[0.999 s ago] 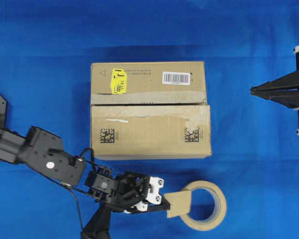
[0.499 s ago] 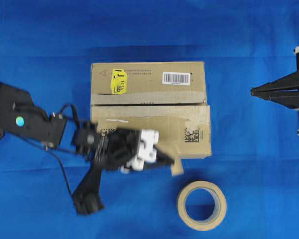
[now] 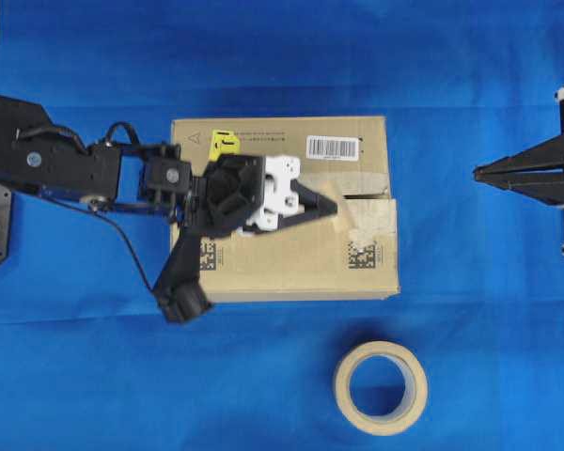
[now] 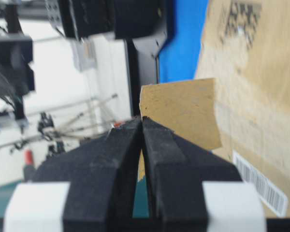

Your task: Apply tape along the seams of the closed cardboard box to seal it securely.

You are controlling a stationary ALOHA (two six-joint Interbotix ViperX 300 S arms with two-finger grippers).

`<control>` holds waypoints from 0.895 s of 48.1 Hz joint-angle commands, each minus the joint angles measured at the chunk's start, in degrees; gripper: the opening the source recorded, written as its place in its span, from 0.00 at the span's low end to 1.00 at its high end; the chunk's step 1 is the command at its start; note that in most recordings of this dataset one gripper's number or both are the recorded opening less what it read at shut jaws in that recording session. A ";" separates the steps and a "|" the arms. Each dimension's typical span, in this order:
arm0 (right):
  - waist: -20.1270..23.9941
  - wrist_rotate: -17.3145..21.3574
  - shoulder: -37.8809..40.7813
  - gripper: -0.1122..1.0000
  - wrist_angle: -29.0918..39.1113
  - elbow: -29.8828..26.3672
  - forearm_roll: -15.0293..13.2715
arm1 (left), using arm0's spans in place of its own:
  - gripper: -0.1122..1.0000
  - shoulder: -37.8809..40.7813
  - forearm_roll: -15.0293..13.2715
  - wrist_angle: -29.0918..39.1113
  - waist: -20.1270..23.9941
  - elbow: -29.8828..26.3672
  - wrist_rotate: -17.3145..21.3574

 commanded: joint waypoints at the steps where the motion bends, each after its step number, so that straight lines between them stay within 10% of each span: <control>1: 0.09 -0.18 0.09 0.12 -0.18 -1.67 -0.44 | 0.12 -1.93 0.09 0.70 1.32 -0.26 -0.35; 43: -0.79 -0.18 1.58 0.12 0.00 -1.32 -0.79 | 0.12 -6.33 -0.26 8.70 0.09 8.09 -4.13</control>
